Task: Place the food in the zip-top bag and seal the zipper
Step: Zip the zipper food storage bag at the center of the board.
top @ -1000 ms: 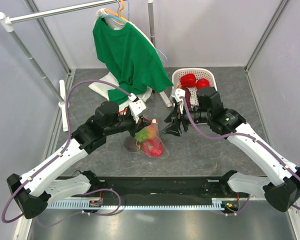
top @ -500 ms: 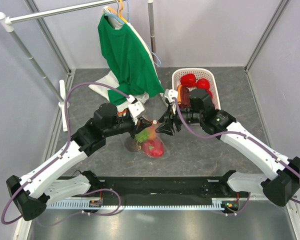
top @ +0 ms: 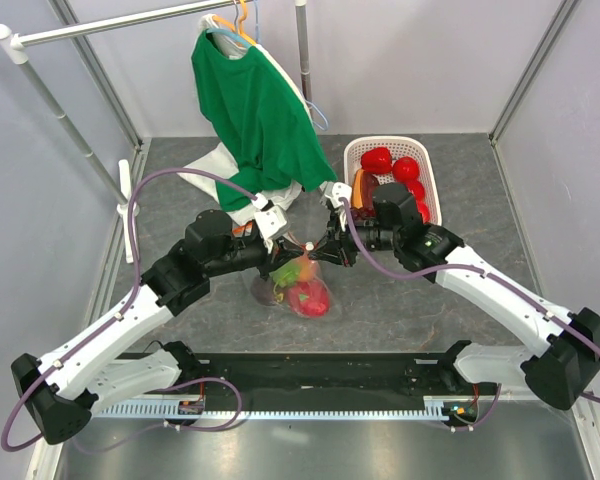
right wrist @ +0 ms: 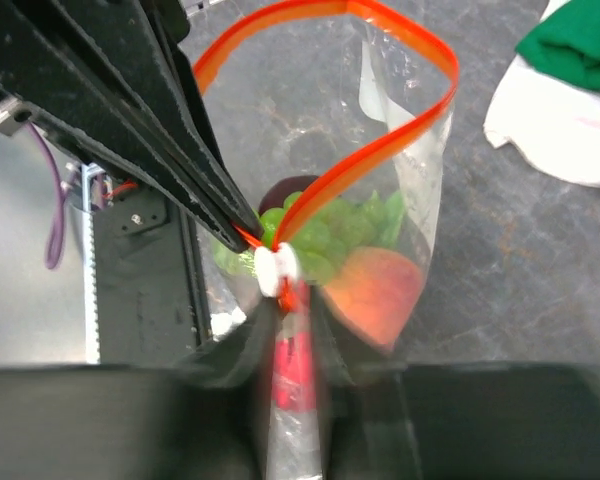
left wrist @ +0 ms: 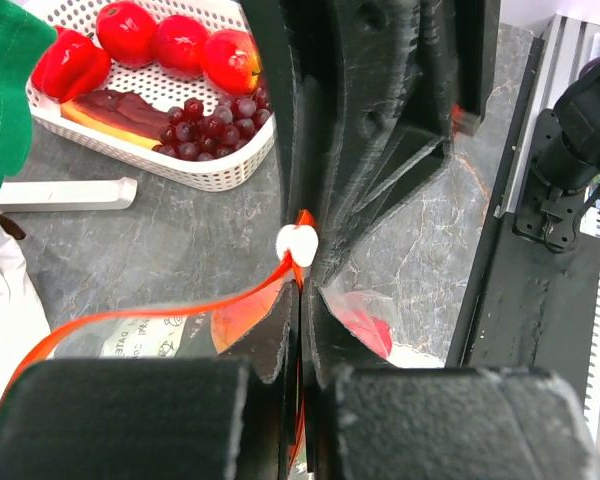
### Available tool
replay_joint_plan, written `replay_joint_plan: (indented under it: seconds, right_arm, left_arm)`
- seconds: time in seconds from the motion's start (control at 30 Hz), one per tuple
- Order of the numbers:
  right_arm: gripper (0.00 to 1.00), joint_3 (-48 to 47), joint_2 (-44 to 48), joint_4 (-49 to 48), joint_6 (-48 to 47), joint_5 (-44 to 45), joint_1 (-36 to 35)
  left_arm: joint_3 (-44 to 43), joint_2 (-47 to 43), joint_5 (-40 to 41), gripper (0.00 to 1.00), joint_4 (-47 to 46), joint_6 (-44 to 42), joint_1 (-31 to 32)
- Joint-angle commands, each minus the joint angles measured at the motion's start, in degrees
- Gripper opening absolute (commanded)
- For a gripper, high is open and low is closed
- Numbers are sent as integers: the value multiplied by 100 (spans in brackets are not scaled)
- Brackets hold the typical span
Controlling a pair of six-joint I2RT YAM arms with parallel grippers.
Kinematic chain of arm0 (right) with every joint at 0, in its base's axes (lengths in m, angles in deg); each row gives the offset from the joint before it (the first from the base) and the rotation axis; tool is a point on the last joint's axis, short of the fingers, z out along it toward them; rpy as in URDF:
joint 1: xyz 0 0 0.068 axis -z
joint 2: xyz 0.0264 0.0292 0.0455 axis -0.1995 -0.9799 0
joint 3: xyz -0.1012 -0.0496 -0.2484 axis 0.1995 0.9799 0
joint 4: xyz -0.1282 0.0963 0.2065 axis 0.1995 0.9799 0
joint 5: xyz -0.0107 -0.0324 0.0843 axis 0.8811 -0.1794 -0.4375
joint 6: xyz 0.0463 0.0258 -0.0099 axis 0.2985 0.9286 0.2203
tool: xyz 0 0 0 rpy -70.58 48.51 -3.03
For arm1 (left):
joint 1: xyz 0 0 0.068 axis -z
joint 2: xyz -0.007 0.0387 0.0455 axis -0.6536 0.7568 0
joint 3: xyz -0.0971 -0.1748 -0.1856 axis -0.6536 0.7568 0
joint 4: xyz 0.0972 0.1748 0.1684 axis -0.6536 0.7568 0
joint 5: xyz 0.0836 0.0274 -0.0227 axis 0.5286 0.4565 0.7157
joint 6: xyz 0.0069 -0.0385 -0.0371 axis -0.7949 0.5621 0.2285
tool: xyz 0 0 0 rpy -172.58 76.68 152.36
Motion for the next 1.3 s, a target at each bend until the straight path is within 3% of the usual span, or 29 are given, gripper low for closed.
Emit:
replay_joint_plan:
  seconds: [0.0, 0.13, 0.2, 0.23, 0.37, 0.53, 0.67, 0.87, 1.27]
  right_arm:
    - [2, -305, -100, -108, -137, 95, -44]
    - [0, -323, -21, 94, -366, 183, -44]
    - [0, -279, 102, 94, -480, 219, -44]
    - [0, -253, 137, 112, -629, 228, -44]
    - [0, -331, 208, 348, -1209, 105, -62]
    - [0, -516, 190, 726, -1930, -1, -79]
    - [0, -473, 339, 876, -2422, 25, -184]
    - [0, -437, 515, 1017, -2739, 157, -387]
    - [0, -376, 665, 1008, -2819, 298, -545]
  left_arm:
    - [-143, -146, -199, 2, -574, 152, 20]
    - [-161, -155, -120, 3, -407, 90, 20]
    - [-310, -146, -102, 26, -65, 55, -6]
    - [-406, -172, -233, 45, 67, -15, -41]
    - [-372, -638, -979, 73, 331, -507, -68]
    - [-950, -235, -1850, 79, 1394, -1455, -68]
    - [-934, -59, -2315, 77, 1299, -2219, -68]
    - [-1198, 643, -2300, 71, 1053, -2186, -59]
    - [-1101, 917, -2115, 67, 718, -2168, -68]
